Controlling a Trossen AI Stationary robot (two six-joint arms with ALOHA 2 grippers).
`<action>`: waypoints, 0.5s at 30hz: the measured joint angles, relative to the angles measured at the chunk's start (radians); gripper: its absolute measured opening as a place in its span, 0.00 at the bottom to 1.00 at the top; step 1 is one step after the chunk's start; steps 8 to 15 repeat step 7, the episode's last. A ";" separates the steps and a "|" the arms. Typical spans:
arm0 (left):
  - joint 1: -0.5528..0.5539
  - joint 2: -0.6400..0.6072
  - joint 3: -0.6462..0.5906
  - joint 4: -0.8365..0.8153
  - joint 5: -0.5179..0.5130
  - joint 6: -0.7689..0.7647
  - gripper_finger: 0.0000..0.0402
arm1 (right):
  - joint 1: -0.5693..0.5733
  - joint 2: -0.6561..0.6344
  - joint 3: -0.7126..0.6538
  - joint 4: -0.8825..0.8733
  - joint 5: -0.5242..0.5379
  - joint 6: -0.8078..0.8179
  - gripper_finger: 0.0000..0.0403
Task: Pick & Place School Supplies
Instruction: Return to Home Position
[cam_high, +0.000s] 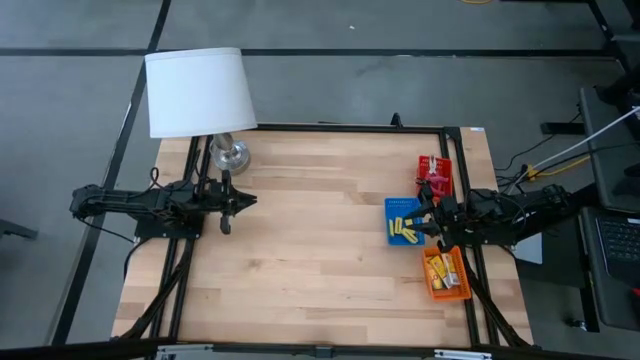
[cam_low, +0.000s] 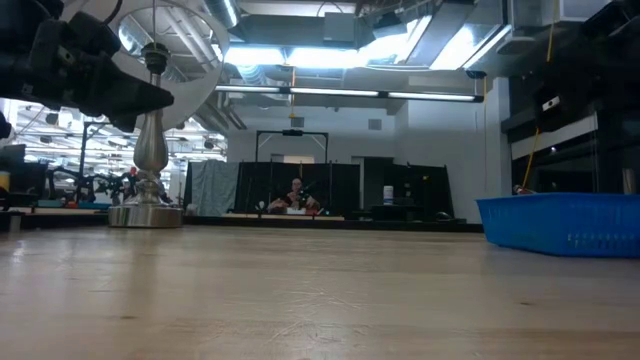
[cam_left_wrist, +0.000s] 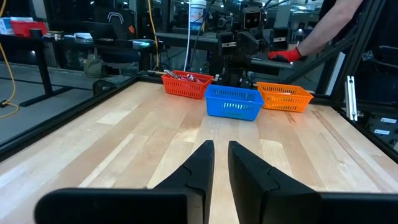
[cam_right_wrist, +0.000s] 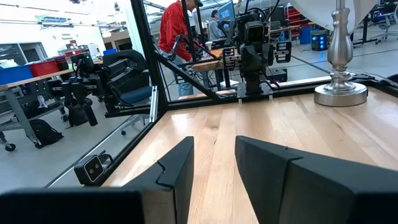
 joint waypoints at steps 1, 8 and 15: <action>0.000 0.000 0.000 0.000 0.000 0.000 0.11 | 0.000 0.000 0.000 0.000 0.000 0.000 0.30; 0.000 0.000 0.000 0.000 0.000 0.000 0.10 | 0.000 0.000 0.000 0.000 0.000 0.000 0.30; 0.000 0.000 0.000 0.000 0.000 0.000 0.10 | 0.000 0.000 0.000 0.000 0.000 0.000 0.30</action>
